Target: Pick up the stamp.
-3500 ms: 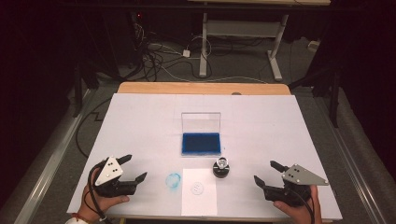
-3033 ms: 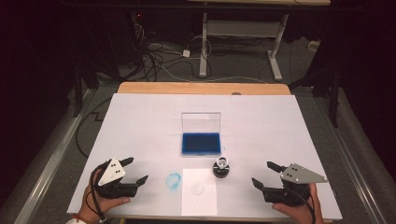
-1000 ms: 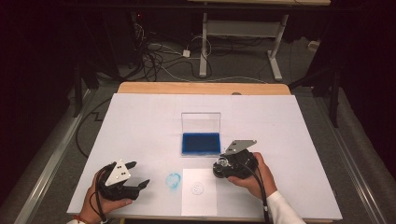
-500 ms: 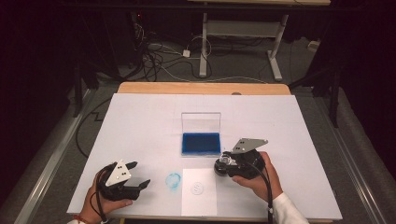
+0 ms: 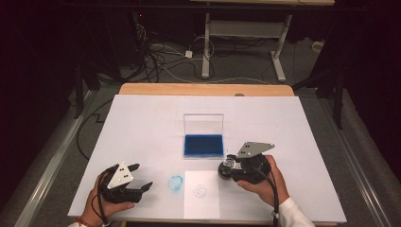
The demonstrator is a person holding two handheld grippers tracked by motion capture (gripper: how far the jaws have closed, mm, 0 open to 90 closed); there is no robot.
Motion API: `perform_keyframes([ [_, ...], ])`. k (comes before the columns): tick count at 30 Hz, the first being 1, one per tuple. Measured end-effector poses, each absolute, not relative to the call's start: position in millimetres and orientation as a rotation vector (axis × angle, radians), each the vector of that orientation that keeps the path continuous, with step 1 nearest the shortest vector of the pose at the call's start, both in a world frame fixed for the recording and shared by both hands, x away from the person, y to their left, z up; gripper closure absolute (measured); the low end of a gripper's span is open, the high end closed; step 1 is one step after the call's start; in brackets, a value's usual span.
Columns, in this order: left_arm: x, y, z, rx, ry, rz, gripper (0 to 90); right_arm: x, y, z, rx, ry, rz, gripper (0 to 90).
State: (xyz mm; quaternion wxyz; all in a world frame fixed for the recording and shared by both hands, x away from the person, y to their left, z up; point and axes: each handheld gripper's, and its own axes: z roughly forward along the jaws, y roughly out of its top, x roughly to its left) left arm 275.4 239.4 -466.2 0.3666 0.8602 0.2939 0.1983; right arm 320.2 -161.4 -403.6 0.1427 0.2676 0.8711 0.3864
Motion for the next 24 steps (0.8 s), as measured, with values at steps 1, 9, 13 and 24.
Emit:
perform_keyframes([
  [1, 275, 239, -466, 2.211, 0.755, 0.510, 22.6, 320, -162, -403, 0.775, 2.515, 1.118, 57.0],
  [9, 277, 238, -467, 2.205, 0.771, 0.509, 21.4, 318, -165, -400, 0.768, 2.508, 1.161, 57.0],
  [13, 277, 237, -468, 2.204, 0.775, 0.519, 21.4, 316, -166, -397, 0.751, 2.496, 1.171, 57.0],
  [24, 280, 235, -467, 2.191, 0.756, 0.504, 21.7, 312, -172, -388, 0.751, 2.441, 1.225, 57.0],
])
